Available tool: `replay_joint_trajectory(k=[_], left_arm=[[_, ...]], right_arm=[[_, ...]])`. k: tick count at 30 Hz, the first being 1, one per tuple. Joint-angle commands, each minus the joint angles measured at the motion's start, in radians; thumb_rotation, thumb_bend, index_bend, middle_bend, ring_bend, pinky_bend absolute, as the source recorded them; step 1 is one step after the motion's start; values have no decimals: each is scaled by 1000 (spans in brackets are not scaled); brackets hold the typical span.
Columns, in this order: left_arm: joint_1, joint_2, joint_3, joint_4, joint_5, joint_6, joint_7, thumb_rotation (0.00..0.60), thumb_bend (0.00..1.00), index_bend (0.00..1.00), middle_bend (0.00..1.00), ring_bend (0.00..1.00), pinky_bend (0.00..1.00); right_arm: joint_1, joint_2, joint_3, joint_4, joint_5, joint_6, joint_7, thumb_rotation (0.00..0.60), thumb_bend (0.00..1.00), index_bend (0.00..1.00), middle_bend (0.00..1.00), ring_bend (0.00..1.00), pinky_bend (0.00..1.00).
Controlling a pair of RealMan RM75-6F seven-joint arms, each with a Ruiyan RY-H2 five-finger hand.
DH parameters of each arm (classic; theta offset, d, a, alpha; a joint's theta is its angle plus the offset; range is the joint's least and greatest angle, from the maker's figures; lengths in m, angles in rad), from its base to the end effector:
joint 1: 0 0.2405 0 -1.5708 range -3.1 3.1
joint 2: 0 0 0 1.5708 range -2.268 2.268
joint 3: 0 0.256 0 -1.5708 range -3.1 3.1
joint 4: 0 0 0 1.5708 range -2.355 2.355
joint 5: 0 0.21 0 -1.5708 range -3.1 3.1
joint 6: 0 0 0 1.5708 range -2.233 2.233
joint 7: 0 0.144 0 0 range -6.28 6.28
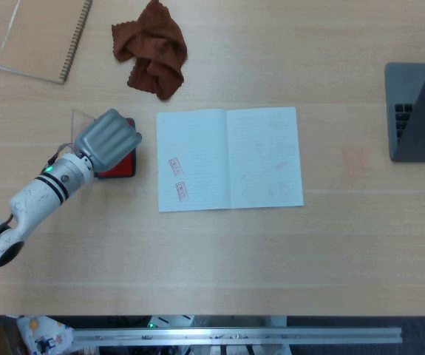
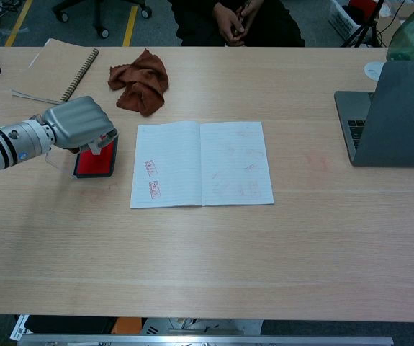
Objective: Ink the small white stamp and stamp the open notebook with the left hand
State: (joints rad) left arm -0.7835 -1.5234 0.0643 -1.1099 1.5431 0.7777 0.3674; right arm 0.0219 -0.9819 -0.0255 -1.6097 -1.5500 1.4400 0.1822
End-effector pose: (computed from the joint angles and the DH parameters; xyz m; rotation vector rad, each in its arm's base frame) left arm -0.2324 0.3485 -0.0250 -2.3059 -0.2590 -0.4005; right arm -0.3339 -0.1442 0.1862 1.4164 -1.0510 0.8288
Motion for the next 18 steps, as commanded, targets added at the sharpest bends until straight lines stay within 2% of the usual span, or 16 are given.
replay_joint_trajectory(k=[1,10,18], left_arm=[[1,0,0,-1,-1,1,0,600,327,610,1000,1000,1000],[2,15,-4,-22,-3,18,-9,600,327,610,1000,1000,1000],[15,99,-22,-173,-14,67,-30,600,327,611,1000,1000,1000]], right_arm=[[0,-1,0,0,0,0,0,600,348,322,377,186,261],[1,0,1,0,-3,1,2,600,347,322,377,186,261],[10,-5,4,5,-14,-3,12,600,347,322,377,186,261]])
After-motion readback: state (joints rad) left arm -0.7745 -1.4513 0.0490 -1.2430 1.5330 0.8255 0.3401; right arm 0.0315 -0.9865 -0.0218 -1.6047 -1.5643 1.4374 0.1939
